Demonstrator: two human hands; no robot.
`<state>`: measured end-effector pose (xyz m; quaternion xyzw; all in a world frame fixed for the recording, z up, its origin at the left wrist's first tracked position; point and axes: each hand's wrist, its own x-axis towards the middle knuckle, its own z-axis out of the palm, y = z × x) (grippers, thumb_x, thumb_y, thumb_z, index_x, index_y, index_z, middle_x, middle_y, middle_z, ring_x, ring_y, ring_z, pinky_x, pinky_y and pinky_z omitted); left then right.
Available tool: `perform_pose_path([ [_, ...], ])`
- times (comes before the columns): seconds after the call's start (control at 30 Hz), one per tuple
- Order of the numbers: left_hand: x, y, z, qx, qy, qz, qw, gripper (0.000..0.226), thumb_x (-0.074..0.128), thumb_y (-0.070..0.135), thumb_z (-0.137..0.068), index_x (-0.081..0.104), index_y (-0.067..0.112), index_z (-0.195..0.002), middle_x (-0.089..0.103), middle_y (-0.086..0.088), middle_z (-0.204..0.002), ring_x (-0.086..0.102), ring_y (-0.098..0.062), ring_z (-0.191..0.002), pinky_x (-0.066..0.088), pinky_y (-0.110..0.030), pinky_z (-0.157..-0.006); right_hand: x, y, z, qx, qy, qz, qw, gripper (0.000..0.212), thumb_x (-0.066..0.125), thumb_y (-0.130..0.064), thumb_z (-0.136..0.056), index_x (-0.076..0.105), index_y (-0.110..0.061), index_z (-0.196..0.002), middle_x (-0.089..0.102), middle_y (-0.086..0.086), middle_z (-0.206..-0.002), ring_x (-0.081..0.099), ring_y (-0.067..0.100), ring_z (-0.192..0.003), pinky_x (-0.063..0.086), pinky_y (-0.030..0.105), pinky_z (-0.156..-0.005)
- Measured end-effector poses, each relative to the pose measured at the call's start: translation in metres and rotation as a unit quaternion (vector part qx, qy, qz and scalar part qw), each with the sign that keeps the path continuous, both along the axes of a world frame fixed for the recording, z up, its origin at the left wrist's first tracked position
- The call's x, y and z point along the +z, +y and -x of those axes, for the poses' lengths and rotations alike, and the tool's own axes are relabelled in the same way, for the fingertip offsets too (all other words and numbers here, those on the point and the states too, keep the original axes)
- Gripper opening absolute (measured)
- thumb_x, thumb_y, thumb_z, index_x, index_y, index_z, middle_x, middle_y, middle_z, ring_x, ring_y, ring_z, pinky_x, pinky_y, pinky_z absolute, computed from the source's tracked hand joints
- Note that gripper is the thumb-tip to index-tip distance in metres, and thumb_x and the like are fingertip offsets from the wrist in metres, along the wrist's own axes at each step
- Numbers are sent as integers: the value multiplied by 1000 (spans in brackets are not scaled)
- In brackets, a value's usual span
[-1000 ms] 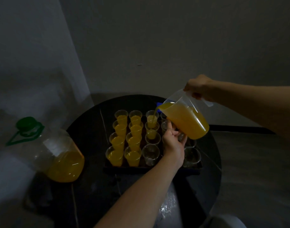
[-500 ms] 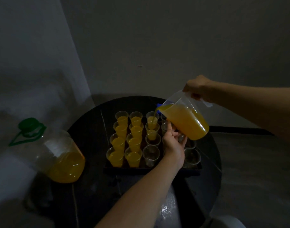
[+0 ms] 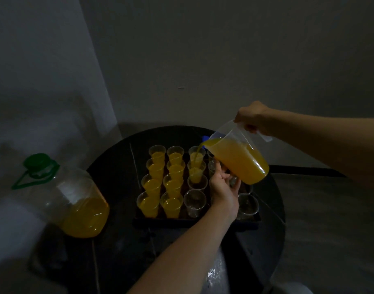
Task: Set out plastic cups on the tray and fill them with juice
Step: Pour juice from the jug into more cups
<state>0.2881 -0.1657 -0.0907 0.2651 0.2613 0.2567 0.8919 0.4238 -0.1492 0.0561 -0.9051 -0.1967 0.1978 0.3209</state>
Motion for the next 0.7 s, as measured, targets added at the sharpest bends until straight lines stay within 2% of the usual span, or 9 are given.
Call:
perform_pose_path([
  [0.23,1,-2,-2,3,5,7,1000,69,34,10,-92,33,33,-157,58,0,-123,56,-19,-116,39,-47,-114,2,0,0,2,-1,-3,1000,19,58,-15,-94,58,-6,-77,52,10,-67,45,17,-55,36,27,-51],
  [0.4,3,-2,-2,2,11,4,1000,69,35,11,-91,35,34,-156,57,0,-128,54,-21,-121,39,-47,-114,1,1,-1,3,-6,4,1000,16,57,-14,-94,58,-6,-80,53,11,-71,46,17,-57,37,28,-55],
  [0.53,2,-2,-2,5,15,4,1000,68,35,12,-92,35,34,-156,57,-1,-127,56,-20,-118,39,-46,-113,0,1,-1,-3,-9,1,1000,18,58,-16,-94,58,-6,-79,53,11,-69,46,16,-56,37,28,-53],
  [0.7,4,-2,-2,2,19,-2,1000,68,34,11,-93,33,34,-157,56,0,-127,55,-19,-116,40,-46,-113,2,1,-2,0,-9,0,1000,18,57,-14,-93,57,-6,-76,54,14,-73,46,18,-58,38,32,-59],
])
